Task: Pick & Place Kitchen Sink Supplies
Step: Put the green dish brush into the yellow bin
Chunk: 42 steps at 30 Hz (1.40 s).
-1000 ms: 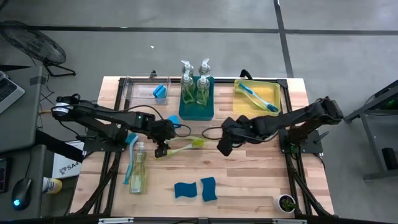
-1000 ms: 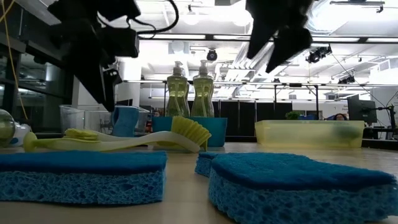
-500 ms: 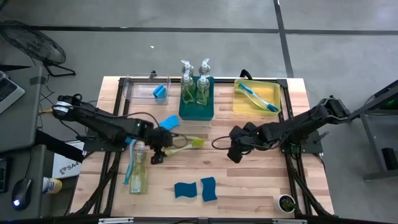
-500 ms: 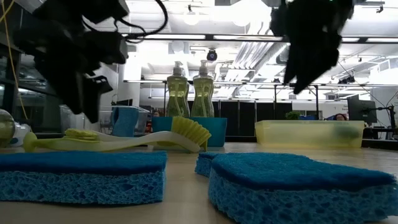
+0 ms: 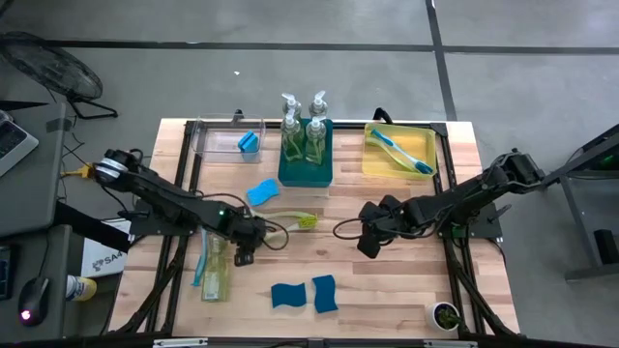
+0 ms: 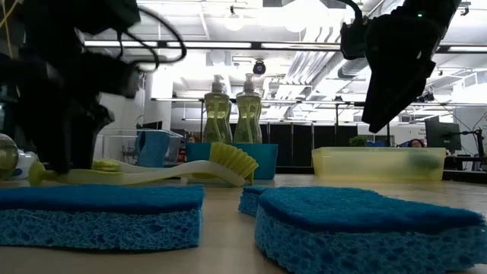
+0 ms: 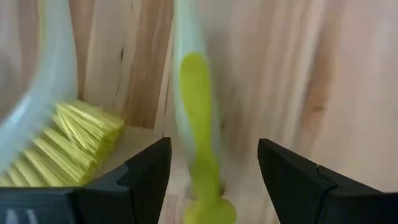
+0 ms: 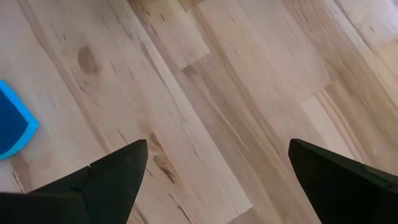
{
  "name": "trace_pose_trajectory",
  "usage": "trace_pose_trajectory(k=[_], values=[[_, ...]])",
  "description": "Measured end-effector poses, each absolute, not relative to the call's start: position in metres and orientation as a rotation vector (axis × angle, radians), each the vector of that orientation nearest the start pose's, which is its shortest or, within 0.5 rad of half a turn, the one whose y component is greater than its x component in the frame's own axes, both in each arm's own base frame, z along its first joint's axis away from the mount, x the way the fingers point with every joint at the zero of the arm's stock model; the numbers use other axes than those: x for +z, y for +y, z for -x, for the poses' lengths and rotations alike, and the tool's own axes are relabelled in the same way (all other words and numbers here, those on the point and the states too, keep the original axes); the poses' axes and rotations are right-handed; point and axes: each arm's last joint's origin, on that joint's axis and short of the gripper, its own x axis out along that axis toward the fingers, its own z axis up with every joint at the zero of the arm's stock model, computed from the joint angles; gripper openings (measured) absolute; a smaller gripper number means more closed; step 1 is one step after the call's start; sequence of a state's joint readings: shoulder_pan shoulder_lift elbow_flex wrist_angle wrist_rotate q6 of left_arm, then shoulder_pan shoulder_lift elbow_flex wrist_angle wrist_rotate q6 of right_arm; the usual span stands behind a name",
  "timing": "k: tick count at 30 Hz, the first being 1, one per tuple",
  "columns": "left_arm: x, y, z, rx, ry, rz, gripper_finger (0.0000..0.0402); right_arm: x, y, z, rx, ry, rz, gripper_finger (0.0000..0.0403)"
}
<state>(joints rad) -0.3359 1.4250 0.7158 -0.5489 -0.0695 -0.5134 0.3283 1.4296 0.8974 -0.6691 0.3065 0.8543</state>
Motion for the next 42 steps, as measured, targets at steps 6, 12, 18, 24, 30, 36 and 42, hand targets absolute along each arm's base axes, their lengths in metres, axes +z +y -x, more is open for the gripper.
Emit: trace_pose_trajectory(k=[6, 12, 18, 24, 30, 36, 42], values=[[0.142, -0.077, -0.227, 0.146, 1.339, 0.205, 0.0236, 0.203, 0.075, -0.248, -0.442, 1.050, -0.365, 0.0383], [0.138, -0.077, -0.227, 0.155, 1.358, 0.193, 0.0223, 0.204, 0.075, -0.248, -0.444, 1.044, -0.363, 0.0383], [0.138, -0.076, -0.226, 0.158, 1.363, 0.192, 0.0151, 0.204, 0.075, -0.248, -0.446, 1.043, -0.362, 0.0383], [0.138, -0.076, -0.226, 0.157, 1.365, 0.194, 0.0072, 0.204, 0.075, -0.248, -0.450, 1.040, -0.369, 0.0383], [0.141, -0.077, -0.228, 0.149, 1.361, 0.189, 0.0070, 0.217, 0.073, -0.242, -0.451, 0.979, -0.401, 0.0383], [0.159, -0.081, -0.244, 0.117, 1.298, 0.111, 0.0070, 0.235, 0.068, -0.234, -0.462, 0.888, -0.412, 0.0383], [0.179, -0.084, -0.258, 0.115, 1.218, 0.055, 0.0072, 0.248, 0.065, -0.226, -0.470, 0.817, -0.422, 0.0383]])
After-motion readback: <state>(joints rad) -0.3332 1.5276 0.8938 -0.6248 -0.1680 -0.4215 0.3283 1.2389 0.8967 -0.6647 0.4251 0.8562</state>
